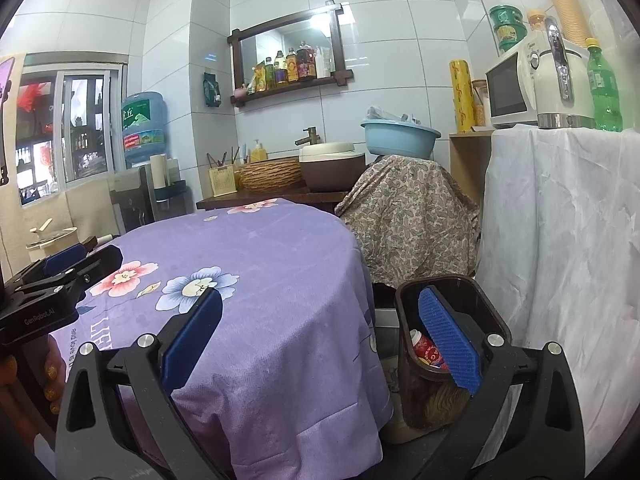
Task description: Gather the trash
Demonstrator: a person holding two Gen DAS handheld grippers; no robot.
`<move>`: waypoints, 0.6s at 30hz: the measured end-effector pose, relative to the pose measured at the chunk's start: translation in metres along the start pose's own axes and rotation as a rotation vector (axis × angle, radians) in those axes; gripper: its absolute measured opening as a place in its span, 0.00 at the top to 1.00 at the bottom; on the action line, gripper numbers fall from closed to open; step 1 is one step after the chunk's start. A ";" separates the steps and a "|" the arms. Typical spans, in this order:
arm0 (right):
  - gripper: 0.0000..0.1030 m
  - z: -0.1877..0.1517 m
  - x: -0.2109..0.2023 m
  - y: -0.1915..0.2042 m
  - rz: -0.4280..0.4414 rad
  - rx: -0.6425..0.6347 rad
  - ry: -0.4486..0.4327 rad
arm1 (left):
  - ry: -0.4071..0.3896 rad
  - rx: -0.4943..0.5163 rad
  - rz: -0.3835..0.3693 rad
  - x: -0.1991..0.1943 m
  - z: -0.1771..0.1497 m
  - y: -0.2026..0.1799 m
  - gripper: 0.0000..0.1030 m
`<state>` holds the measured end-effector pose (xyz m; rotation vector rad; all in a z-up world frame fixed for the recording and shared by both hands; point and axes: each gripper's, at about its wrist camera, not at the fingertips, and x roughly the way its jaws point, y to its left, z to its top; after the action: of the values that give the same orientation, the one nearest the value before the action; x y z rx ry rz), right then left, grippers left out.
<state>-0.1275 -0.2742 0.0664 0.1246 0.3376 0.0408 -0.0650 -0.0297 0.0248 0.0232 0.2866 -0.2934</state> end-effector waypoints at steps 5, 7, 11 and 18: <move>0.06 0.000 0.001 -0.001 0.000 0.003 0.003 | 0.002 -0.001 -0.006 0.001 0.000 -0.002 0.05; 0.06 0.000 0.002 -0.001 0.000 0.002 0.004 | 0.007 -0.010 -0.011 0.001 0.000 -0.001 0.05; 0.06 -0.001 0.003 0.001 -0.003 0.001 0.010 | 0.000 -0.028 -0.009 0.000 0.001 0.000 0.05; 0.06 -0.003 0.004 -0.001 -0.005 0.003 0.018 | 0.030 -0.018 -0.009 0.004 0.000 -0.001 0.05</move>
<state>-0.1249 -0.2745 0.0623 0.1267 0.3557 0.0369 -0.0612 -0.0321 0.0238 0.0083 0.3197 -0.2992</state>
